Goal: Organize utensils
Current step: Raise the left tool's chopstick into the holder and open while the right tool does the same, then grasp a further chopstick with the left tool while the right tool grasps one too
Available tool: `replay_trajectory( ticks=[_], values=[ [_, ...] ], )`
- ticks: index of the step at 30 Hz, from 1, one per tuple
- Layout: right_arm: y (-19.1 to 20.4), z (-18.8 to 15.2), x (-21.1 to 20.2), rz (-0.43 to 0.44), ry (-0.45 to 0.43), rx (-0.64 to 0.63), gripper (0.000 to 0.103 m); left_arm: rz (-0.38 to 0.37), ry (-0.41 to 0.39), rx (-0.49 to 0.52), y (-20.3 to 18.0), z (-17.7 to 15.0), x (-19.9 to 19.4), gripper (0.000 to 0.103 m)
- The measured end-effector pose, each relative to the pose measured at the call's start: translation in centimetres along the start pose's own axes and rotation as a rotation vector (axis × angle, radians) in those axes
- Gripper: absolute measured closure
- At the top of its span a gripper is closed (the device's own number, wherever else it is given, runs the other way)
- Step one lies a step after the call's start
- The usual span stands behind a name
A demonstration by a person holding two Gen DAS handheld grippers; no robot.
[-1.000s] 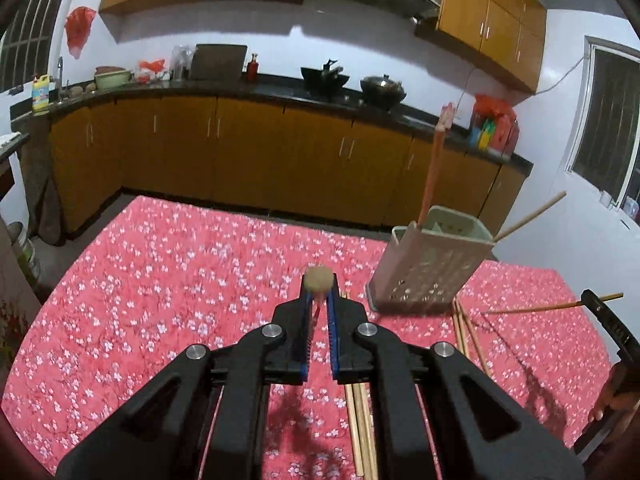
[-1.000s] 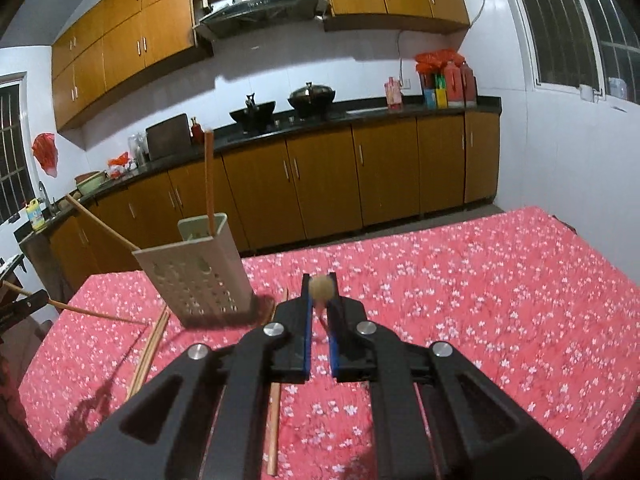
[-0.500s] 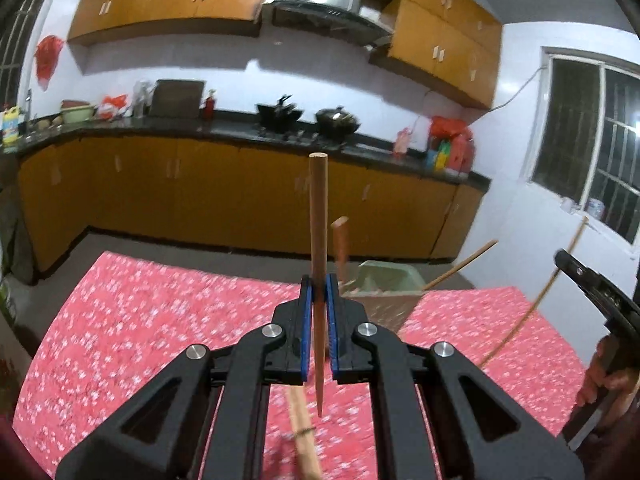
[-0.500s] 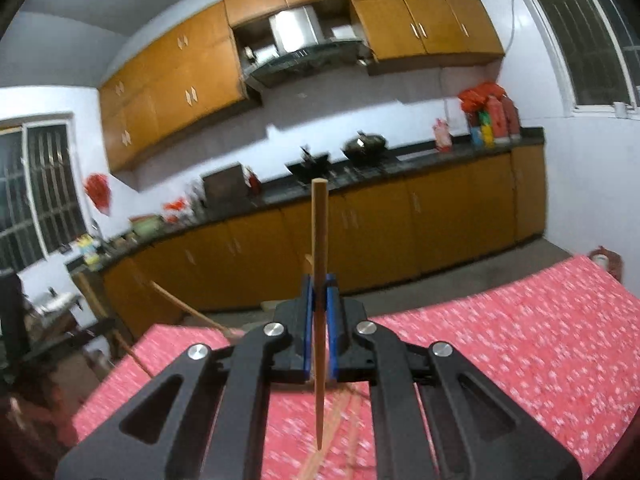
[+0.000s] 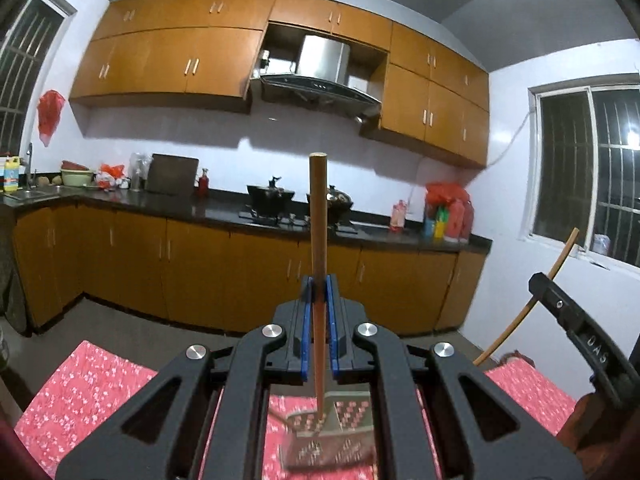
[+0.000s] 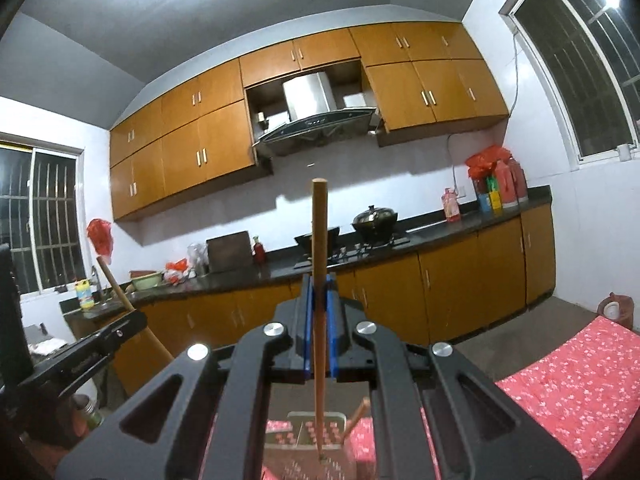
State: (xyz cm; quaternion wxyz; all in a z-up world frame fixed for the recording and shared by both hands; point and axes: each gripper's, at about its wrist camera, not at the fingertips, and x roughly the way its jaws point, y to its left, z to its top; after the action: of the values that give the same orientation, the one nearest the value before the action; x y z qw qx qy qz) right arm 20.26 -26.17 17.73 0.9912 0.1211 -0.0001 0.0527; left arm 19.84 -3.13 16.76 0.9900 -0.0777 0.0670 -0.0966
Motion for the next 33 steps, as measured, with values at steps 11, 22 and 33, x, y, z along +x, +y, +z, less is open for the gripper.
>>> replay_trajectory(
  ticks=[11, 22, 33],
  values=[
    [1.2, -4.5, 5.7, -0.001, 0.109, -0.067, 0.095, 0.01, 0.081, -0.028, 0.5, -3.7, 3.8, 0.095],
    [0.8, -4.4, 3.9, -0.007, 0.134, -0.04, 0.061, -0.004, 0.117, -0.072, 1.9, -3.3, 2.7, 0.093],
    [-2.0, -3.4, -2.9, -0.063, 0.118, -0.034, 0.054, 0.011, 0.074, -0.102, 3.3, -2.0, -2.3, 0.075]
  ],
)
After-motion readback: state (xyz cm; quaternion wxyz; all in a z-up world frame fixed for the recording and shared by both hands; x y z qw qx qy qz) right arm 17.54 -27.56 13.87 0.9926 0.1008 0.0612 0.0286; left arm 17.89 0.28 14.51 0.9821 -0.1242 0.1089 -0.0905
